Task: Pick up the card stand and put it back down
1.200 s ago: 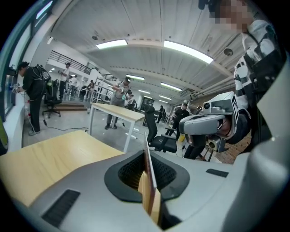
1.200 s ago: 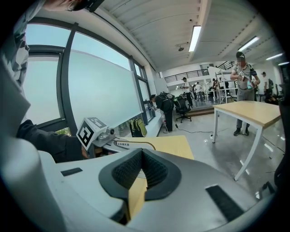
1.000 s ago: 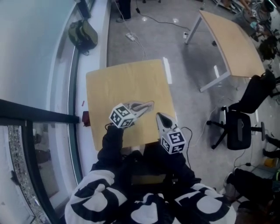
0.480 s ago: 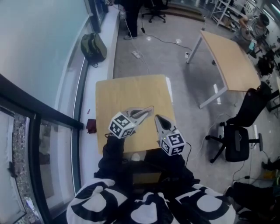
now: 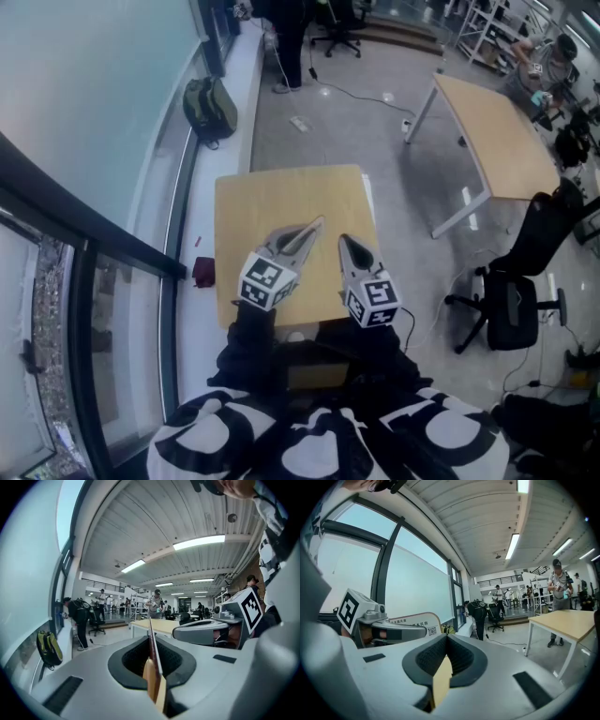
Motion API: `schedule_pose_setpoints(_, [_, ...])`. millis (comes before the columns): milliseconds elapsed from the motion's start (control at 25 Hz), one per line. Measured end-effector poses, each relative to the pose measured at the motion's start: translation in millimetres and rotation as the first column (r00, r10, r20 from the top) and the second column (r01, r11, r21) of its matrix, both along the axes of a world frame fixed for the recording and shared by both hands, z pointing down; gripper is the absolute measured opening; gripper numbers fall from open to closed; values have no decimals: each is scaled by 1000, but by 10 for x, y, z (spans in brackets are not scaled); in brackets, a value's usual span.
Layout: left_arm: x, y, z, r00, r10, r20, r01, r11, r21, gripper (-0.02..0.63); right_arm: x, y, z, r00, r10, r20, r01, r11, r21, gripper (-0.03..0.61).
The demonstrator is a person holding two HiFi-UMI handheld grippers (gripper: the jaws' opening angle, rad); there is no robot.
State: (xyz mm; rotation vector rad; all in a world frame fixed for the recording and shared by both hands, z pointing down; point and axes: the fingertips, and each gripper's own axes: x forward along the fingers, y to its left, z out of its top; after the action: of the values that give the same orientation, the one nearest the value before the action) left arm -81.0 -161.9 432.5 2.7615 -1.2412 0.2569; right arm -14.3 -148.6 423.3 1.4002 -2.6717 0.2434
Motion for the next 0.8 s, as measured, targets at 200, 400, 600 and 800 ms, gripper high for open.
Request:
schedule_pose_setpoints(200, [-28, 81, -123, 996, -78, -41, 79, 996, 35, 23, -11, 9, -70, 1000, 21, 15, -22, 1000, 19, 21])
schedule_pose_setpoints(400, [-182, 123, -288, 976, -203, -77, 209, 974, 84, 23, -66, 58, -114, 1000, 16, 9, -16, 999, 36, 21])
schedule_pose_setpoints(600, [-344, 192, -387, 946, -309, -99, 320, 936, 145, 23, -57, 92, -173, 999, 39, -2, -39, 997, 68, 21])
schedule_pose_setpoints(800, [-449, 241, -371, 929, -347, -127, 365, 917, 161, 23, -135, 120, -182, 999, 42, -15, -41, 996, 78, 21])
